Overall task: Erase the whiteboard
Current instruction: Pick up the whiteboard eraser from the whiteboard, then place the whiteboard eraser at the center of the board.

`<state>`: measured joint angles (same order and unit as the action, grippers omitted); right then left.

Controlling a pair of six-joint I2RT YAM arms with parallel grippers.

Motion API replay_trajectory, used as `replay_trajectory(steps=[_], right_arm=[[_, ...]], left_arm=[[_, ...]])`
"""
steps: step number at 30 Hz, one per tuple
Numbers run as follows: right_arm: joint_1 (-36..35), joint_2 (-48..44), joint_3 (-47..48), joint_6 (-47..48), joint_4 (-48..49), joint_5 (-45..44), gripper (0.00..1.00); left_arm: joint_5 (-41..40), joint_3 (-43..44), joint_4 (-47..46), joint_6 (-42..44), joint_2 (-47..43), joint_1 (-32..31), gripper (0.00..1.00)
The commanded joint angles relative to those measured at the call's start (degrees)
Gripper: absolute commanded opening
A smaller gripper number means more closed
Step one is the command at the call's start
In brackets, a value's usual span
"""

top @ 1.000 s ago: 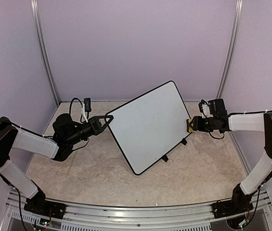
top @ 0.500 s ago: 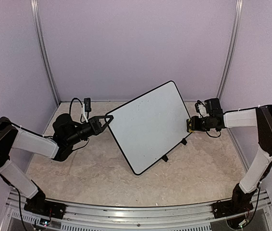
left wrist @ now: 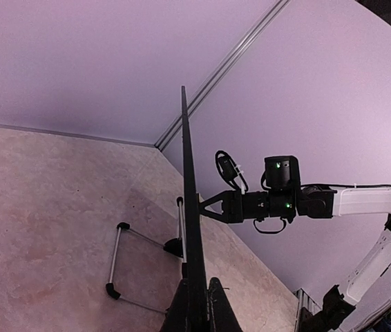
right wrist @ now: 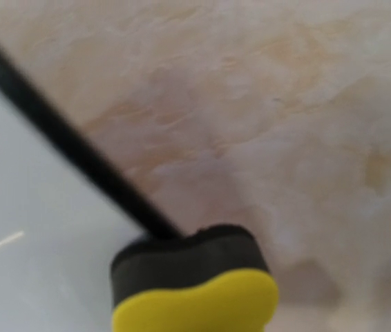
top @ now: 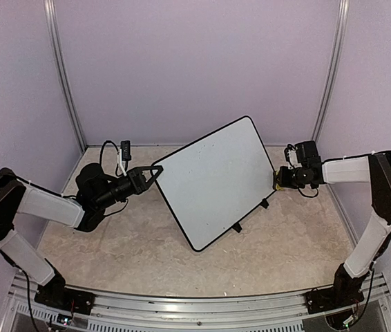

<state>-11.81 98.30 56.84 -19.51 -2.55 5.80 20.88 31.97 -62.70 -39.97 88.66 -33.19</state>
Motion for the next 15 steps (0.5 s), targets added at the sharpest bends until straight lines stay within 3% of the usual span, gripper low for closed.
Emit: replay_trajectory(steps=[1, 10, 15], right_arm=[[1.76, -3.19, 0.29, -1.15, -2.34, -5.3, 0.24], [2.27, -0.9, 0.11, -1.6, -4.82, -6.2, 0.33], [2.32, 1.75, 1.33, -2.19, -4.54, -5.89, 0.45]], left_arm=[[2.88, 0.79, -4.27, 1.73, -0.94, -0.74, 0.0], [3.09, 0.81, -4.51, 1.56, -0.93, -0.76, 0.0], [3.08, 0.73, -4.32, 1.63, -1.11, -0.78, 0.0]])
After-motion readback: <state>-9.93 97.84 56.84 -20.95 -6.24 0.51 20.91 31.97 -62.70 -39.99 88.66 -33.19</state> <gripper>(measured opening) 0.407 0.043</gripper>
